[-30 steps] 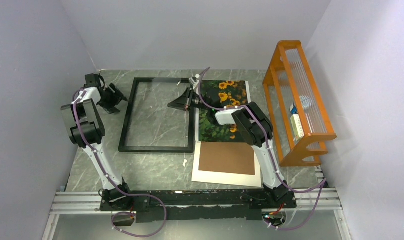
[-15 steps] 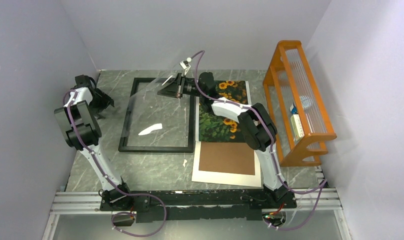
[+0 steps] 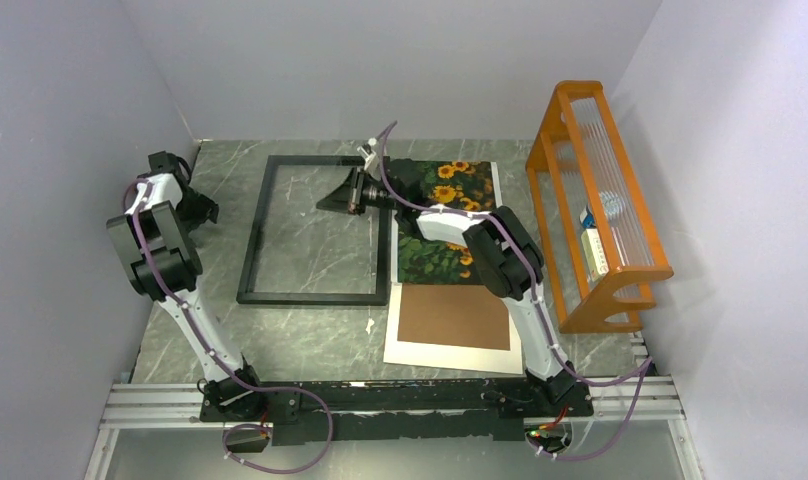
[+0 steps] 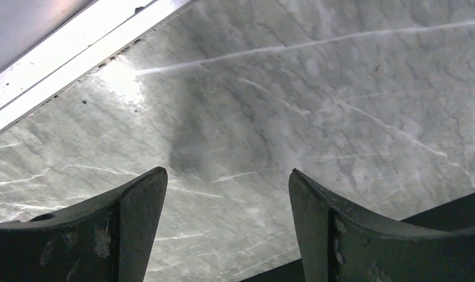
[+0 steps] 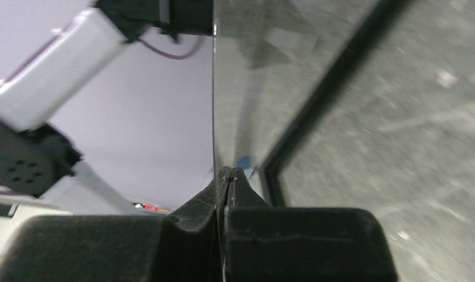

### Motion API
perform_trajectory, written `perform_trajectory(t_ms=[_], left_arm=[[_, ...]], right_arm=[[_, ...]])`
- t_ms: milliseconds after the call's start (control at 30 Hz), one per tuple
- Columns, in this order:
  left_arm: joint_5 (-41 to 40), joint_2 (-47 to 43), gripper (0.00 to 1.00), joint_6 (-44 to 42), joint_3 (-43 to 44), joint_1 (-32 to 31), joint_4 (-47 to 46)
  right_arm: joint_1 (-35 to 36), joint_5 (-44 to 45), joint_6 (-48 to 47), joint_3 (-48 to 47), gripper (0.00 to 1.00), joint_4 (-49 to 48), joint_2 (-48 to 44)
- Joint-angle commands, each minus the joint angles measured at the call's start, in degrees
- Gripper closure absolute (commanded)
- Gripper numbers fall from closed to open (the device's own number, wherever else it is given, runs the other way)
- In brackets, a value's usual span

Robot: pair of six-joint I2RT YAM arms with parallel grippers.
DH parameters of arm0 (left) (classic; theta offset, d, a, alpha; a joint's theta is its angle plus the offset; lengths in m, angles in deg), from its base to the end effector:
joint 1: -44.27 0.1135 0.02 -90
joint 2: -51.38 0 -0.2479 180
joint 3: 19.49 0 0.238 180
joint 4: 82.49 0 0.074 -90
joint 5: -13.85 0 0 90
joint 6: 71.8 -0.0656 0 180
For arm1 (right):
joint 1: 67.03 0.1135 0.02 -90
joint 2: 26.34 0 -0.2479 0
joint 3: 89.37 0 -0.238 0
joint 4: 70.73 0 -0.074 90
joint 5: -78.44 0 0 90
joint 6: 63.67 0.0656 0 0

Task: Put the photo into the frame
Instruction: Place the photo frame item in the photo frame.

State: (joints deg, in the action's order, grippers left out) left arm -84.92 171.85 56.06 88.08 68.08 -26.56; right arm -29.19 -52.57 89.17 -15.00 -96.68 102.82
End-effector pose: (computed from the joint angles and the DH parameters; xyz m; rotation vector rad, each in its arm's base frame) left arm 0.3874 0.1819 0.1446 -1.4450 2.3437 0.1466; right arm 0.3828 0.3519 0.2159 -0.2910 1.8769 1.8433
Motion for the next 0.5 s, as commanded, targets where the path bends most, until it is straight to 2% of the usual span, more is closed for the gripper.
perform_trajectory(t_ms=[0, 133, 467], left_arm=[[-1.2, -1.9, 0.19, 1.5, 0.1, 0.8, 1.2], [5.6, -1.2, 0.21, -0.2, -0.7, 0.8, -1.6], [29.2, -1.8, 0.21, -6.9, -4.1, 0.8, -14.9]], right_arm=[[-1.4, 2.7, -1.4, 3.6, 1.0, 0.8, 3.9], [-2.3, 4.5, -2.7, 6.2, 1.0, 2.2, 4.6], [-3.5, 7.4, -2.2, 12.3, 1.0, 0.8, 3.6]])
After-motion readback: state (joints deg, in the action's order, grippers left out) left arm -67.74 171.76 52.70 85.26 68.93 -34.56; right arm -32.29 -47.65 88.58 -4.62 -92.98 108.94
